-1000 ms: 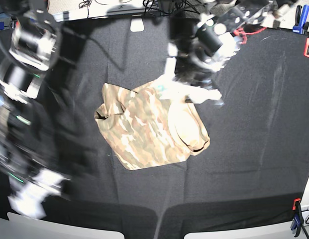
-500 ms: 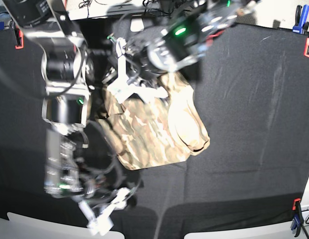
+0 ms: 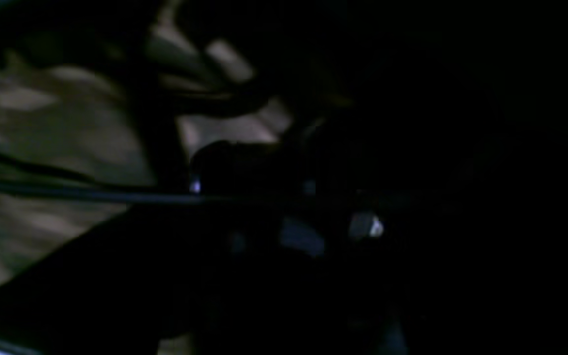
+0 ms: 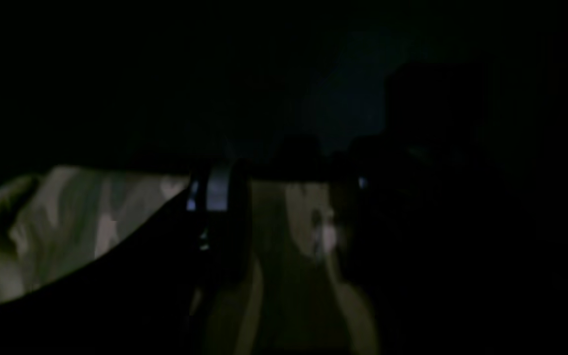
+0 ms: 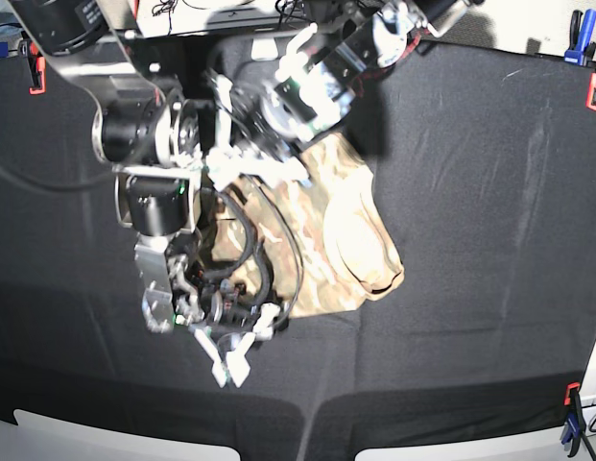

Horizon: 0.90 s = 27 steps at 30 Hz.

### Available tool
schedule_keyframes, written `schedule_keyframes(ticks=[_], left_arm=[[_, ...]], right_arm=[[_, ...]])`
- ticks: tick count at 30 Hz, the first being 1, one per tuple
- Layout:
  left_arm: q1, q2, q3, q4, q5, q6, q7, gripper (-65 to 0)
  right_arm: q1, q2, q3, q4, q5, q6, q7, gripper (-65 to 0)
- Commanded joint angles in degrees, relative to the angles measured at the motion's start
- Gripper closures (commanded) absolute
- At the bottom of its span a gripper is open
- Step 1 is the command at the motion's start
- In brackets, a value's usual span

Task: Layout the t-shirt on the table in an organized manner, then fold the t-shirt properly
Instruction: 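Grasp the bundle's sides with both grippers and square it into a rectangle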

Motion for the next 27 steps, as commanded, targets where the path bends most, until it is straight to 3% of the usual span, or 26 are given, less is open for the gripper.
schedule_keyframes(ticks=[1,3,10,16,19,22,27], left_arm=[[-0.7,0.7,-0.4,0.8,1.8,1.1,-1.3,-29.6],[-0.7,0.8,-1.4,0.8,3.7,2.6,-1.3,-29.6],[-0.7,0.0,-10.6,-2.3,8.2,2.6,-2.8,-29.6],[-0.7,-0.2,-18.5,-6.5,9.2,2.6,-1.1,-29.6],[-1.2,-0.4,-19.7,-6.5,9.2,2.6,-1.3,-29.6],[-3.0,-1.4,-19.7,-6.5,9.3,2.4,-1.3,-29.6],[-6.5,-5.8,-19.7,-6.6,9.3,2.4,-1.2,-29.6]], right_arm=[[1.9,0.1,0.0,0.9,0.8,0.5,0.2,-27.1],[1.9,0.3,0.0,1.1,0.8,0.5,-0.3,-27.1],[1.8,1.7,0.0,1.7,1.3,3.4,-3.5,-27.1],[1.8,3.9,-0.1,1.7,7.3,4.9,-6.2,-27.1],[1.8,4.9,-0.1,1.7,7.7,4.9,-8.2,-27.1],[1.5,5.6,-0.1,1.7,12.2,4.9,-12.1,-27.1],[-0.1,5.7,-0.1,2.5,17.7,4.9,-16.2,-27.0]])
